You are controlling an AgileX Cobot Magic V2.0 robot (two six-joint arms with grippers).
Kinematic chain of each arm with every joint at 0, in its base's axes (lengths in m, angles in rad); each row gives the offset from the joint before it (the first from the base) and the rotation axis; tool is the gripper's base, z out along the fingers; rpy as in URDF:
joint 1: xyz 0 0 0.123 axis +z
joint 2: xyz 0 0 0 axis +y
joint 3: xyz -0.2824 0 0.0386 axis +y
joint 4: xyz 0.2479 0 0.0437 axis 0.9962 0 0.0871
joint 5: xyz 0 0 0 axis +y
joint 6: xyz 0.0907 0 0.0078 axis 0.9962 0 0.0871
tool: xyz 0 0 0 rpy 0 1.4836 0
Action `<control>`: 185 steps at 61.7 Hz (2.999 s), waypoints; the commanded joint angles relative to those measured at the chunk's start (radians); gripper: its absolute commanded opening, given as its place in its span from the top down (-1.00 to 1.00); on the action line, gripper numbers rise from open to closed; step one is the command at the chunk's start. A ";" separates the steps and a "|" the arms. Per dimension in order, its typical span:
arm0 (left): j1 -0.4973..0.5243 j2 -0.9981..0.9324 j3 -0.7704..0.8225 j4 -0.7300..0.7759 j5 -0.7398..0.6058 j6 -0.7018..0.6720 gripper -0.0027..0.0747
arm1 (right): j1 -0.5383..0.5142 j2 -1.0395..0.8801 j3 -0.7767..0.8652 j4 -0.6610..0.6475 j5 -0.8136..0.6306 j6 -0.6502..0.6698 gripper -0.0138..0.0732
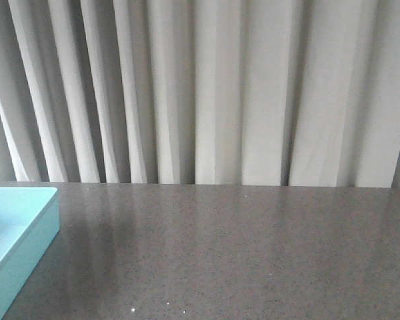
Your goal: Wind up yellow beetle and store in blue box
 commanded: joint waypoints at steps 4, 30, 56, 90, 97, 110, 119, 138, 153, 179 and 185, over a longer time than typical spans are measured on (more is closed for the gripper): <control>-0.006 -0.063 0.040 -0.002 -0.124 -0.014 -0.33 | 0.002 0.004 -0.027 0.019 -0.061 0.001 -0.35; -0.006 -0.068 0.045 -0.002 -0.141 -0.014 0.71 | 0.002 0.004 -0.027 0.018 -0.032 0.000 0.63; -0.006 -0.068 0.045 -0.002 -0.130 -0.014 0.95 | 0.002 0.004 -0.027 0.015 -0.003 0.000 0.70; 0.034 -0.585 0.536 -0.016 -0.474 -0.042 0.95 | 0.002 0.004 -0.027 0.011 -0.003 0.000 0.70; 0.044 -0.668 0.664 -0.033 -0.622 -0.042 0.95 | 0.002 0.004 -0.027 0.011 -0.003 0.000 0.70; 0.044 -0.796 0.747 -0.032 -0.684 -0.042 0.95 | 0.002 0.004 -0.027 0.011 -0.003 0.000 0.70; 0.044 -0.794 0.748 -0.029 -0.661 -0.041 0.95 | 0.002 0.002 -0.027 0.011 0.001 0.000 0.70; 0.044 -0.791 0.747 -0.029 -0.648 -0.040 0.95 | 0.002 0.002 -0.027 0.011 0.005 0.000 0.70; 0.044 -0.791 0.747 -0.029 -0.648 -0.040 0.95 | 0.002 0.002 -0.027 0.011 0.005 0.000 0.70; 0.044 -0.791 0.747 -0.029 -0.648 -0.040 0.95 | 0.026 -0.261 0.188 -0.064 -0.293 0.012 0.70; 0.044 -0.791 0.747 -0.029 -0.648 -0.040 0.95 | 0.026 -0.409 0.350 -0.061 -0.488 0.012 0.70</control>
